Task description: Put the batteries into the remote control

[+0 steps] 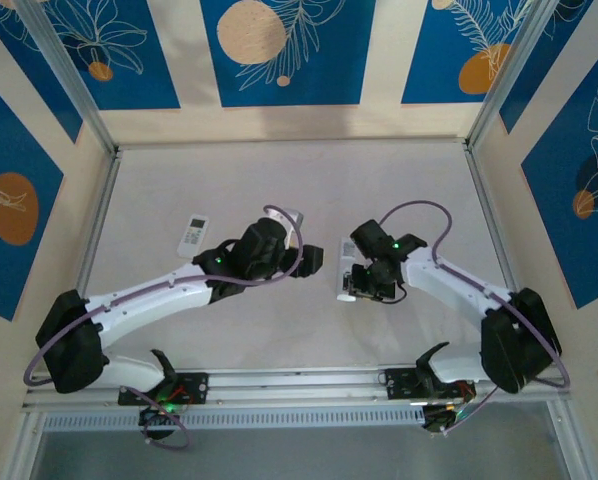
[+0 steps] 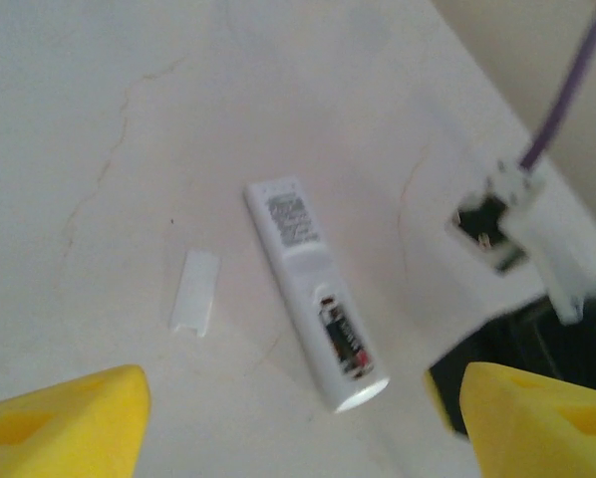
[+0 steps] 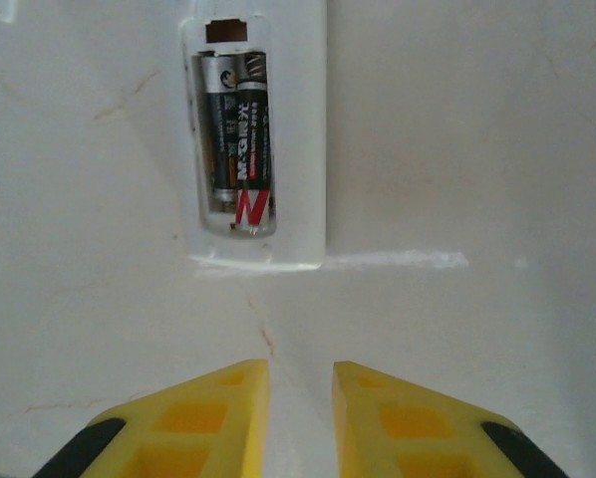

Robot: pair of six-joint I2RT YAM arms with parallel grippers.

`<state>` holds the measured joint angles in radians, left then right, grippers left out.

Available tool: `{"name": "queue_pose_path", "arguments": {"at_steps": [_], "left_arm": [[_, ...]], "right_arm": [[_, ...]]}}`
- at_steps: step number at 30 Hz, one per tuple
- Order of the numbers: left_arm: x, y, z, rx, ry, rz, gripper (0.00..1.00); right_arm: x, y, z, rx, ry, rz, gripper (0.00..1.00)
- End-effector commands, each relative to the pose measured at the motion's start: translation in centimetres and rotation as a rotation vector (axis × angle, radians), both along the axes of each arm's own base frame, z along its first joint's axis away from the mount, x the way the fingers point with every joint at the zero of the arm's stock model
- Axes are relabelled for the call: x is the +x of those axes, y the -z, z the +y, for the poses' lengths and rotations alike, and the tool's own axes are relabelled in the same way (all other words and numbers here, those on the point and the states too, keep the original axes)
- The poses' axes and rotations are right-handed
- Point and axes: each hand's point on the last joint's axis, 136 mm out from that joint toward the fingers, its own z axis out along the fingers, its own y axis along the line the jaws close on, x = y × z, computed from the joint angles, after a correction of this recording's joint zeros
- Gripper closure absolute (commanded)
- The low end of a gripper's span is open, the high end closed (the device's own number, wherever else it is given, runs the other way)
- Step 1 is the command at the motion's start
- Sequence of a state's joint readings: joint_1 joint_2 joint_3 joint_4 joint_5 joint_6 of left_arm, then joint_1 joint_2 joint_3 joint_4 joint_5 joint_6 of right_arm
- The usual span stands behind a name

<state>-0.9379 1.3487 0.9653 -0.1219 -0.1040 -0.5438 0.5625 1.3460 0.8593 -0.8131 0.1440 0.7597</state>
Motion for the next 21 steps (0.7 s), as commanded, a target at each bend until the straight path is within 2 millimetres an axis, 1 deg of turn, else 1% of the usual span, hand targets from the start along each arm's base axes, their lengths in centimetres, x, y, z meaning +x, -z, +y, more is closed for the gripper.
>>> {"name": "queue_pose_path", "arguments": {"at_steps": [1,4,6,10,13,17,21], "left_arm": [[-0.8,-1.3,-0.5,-0.028,0.096,-0.088,0.16],[-1.1,-1.2,-0.3,-0.053,0.098,-0.091,0.14],[-1.1,-0.9,-0.2,-0.052,0.09,-0.089,0.14],[-0.8,-0.7,0.1,-0.039,0.072,-0.09,0.13],[-0.7,-0.9,0.3,-0.04,0.062,-0.1,0.13],[-0.5,-1.1,0.5,-0.045,0.048,-0.117,0.13],[-0.4,-1.0,0.7,-0.039,0.034,-0.114,0.13]], "right_arm": [[2.1,-0.4,1.0,-0.028,-0.01,-0.045,0.75],[3.0,0.2,2.0,-0.031,-0.022,-0.037,0.77],[3.4,0.6,2.3,-0.047,-0.025,-0.03,0.78],[3.7,1.5,2.1,-0.083,-0.018,-0.019,0.81],[3.6,1.9,1.8,-0.121,-0.019,-0.018,0.82],[3.7,2.5,2.1,-0.117,-0.019,-0.015,0.85],[3.7,3.0,1.8,-0.141,-0.015,-0.005,0.86]]}}
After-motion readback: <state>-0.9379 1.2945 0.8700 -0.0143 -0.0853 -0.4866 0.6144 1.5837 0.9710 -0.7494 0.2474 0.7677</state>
